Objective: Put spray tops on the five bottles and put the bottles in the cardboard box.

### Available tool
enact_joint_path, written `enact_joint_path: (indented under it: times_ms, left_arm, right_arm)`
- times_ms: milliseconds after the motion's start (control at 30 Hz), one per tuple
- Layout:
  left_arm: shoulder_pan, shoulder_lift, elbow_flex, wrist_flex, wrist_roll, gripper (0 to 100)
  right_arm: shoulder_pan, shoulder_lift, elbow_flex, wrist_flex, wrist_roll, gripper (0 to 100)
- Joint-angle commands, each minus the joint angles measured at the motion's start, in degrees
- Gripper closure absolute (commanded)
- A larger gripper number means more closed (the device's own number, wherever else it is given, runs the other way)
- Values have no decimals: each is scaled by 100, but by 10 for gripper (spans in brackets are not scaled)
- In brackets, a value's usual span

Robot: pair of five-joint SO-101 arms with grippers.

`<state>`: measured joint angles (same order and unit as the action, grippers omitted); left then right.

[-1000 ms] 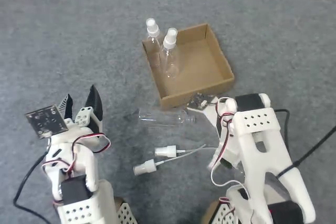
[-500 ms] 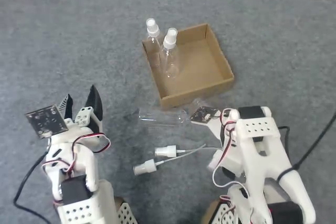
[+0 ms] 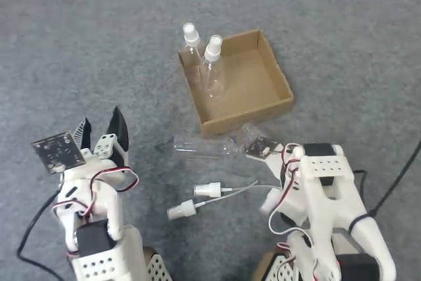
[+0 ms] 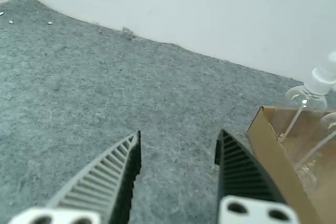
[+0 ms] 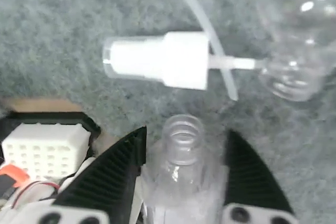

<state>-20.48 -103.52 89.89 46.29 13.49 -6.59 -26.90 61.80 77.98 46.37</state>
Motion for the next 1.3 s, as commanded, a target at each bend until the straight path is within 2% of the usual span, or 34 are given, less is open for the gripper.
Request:
enact_joint_path:
  times_ms: [0,300,700,1067,1133,1267]
  left_arm:
    - [-53,-97,-48,-185,-35,784]
    - [-53,-97,-48,-185,-35,784]
    - [-53,-97,-48,-176,-35,784]
    - [-53,-97,-48,-176,-35,784]
    - [-53,-97,-48,-176,-35,784]
    - [-53,-97,-48,-176,-35,784]
  right_arm:
    - [92,-215,149,-295,527,903]
    - [101,-268,-185,-347,554,972]
    - [101,-233,-1204,-356,527,972]
    - [101,-207,-1292,-1191,422,966]
    - [101,-215,-1292,-1253,132,940]
    - [101,-259,-1292,-1130,-158,781]
